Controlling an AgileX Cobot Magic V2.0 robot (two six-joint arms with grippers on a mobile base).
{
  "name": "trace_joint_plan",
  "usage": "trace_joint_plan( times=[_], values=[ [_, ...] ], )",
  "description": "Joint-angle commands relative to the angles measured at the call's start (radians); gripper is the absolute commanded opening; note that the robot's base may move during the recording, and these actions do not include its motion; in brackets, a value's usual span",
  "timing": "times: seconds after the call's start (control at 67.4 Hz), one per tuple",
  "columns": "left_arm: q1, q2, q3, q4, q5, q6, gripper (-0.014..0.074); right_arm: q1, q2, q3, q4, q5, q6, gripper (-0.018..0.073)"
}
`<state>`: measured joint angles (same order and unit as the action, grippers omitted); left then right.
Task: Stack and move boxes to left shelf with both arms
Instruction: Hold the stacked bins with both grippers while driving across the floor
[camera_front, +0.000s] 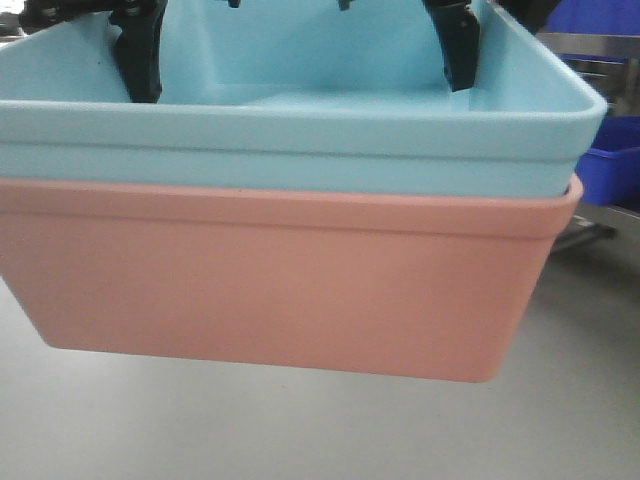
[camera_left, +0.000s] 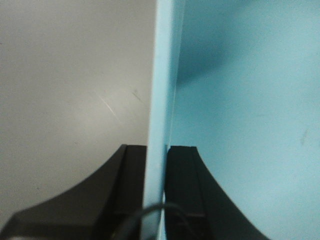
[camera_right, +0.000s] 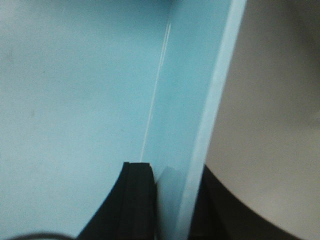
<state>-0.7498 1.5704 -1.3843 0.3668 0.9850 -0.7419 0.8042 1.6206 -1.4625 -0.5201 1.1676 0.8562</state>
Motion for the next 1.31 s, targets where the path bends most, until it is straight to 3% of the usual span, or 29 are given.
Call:
trace_joint_plan(
  times=[0.0,1.291],
  values=[
    [-0.037,-0.045,-0.047,-0.081,-0.202,-0.015,-0.0012,0.033,-0.042,-0.045,0.045,-0.171,-0.017,0.0056],
    [-0.037,-0.036,-0.047,-0.088,-0.198,-0.015,-0.0012,0.03,-0.042,-0.045,0.045,-0.161,-0.017,0.0056]
  ],
)
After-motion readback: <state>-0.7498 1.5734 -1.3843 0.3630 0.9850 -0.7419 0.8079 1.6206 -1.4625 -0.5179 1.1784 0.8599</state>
